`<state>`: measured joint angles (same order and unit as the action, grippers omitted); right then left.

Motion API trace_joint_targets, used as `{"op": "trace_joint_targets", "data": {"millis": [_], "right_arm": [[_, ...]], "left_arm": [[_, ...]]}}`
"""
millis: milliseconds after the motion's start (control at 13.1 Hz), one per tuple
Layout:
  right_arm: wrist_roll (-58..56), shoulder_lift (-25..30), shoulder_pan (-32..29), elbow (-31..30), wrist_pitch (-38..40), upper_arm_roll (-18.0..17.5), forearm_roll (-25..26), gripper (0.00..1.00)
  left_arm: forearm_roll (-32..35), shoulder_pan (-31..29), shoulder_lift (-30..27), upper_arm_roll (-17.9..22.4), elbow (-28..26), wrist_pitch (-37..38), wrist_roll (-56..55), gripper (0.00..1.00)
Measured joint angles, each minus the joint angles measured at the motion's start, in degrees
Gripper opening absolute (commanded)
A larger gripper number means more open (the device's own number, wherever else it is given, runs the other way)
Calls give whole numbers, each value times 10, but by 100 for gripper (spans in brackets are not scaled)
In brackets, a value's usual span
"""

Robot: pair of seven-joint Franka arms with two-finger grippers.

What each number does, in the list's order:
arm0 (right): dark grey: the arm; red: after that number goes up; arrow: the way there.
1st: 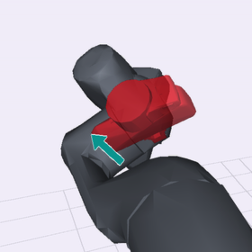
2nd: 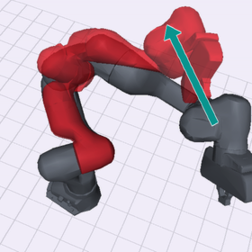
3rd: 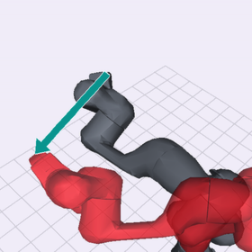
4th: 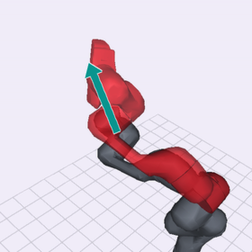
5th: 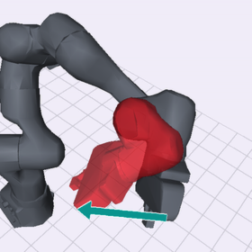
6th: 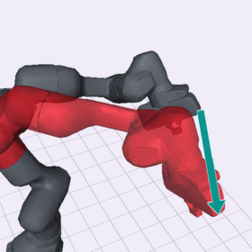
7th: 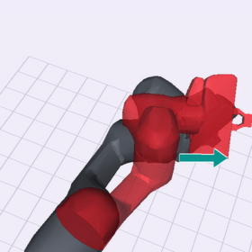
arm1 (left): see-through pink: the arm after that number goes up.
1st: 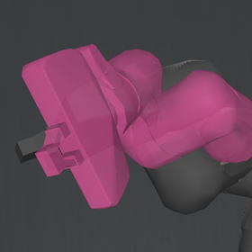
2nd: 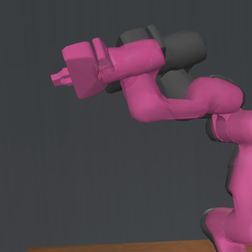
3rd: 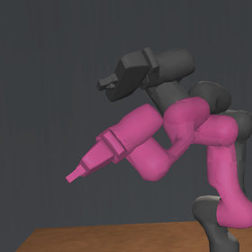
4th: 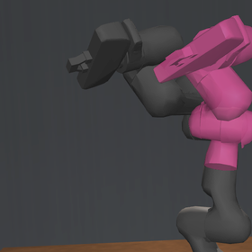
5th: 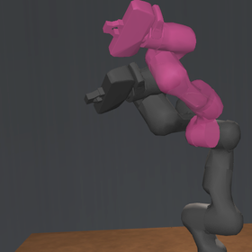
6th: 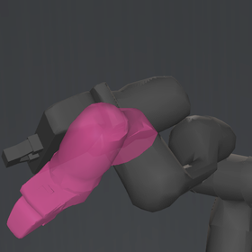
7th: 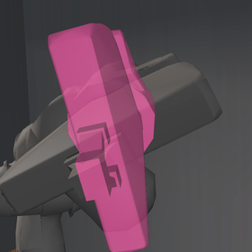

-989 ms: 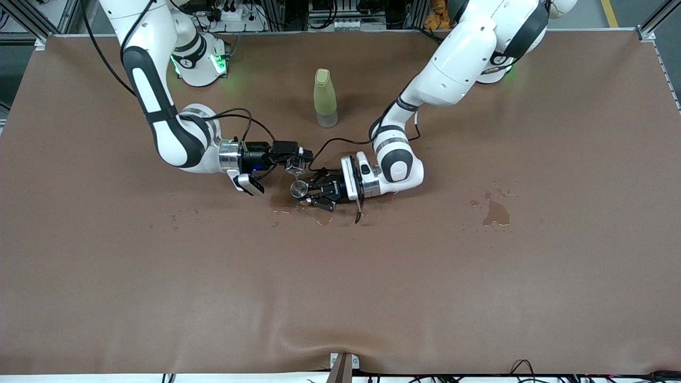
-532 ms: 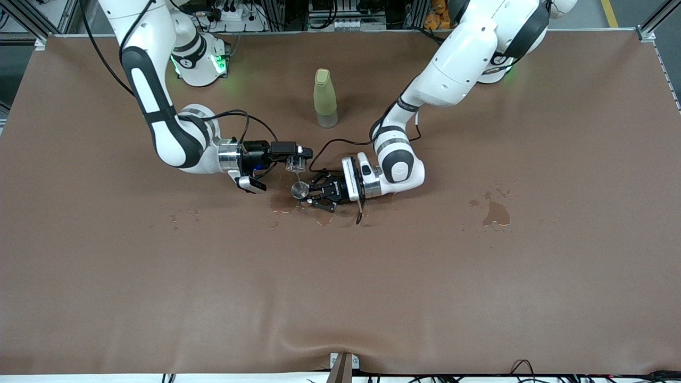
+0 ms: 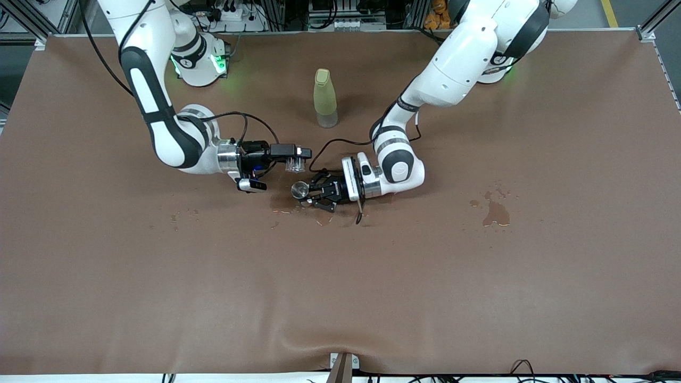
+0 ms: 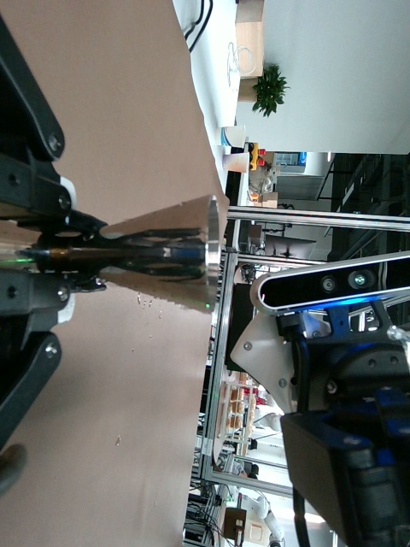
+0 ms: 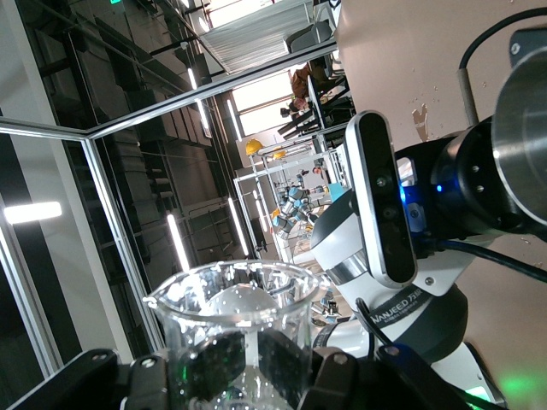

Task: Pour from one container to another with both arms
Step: 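Tilt the beaker with the right gripper to pour into the jigger, then carry the jigger and beaker back to their spots on the table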

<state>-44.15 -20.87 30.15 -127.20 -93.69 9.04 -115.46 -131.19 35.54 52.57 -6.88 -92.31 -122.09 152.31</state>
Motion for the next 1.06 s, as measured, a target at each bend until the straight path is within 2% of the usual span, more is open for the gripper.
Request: {"op": "trace_joint_targets", "data": {"millis": [304,532,761,1065], "right_arm": [[-22,0,-5,7,7,4,3,0],[-139,2,-13,17,8,13,38,0],[-264,7,-28,32,15,42,107,0],[-379,9,-65,56,76,102,225,0]], "left_arm": [[0,0,-1,0,-1,0,0,0],[0,0,-4,0,-7,1,0,0],[0,-13,-10,0,-7,1,-1,0],[5,-57,-33,3,-16,0,-16,0]]}}
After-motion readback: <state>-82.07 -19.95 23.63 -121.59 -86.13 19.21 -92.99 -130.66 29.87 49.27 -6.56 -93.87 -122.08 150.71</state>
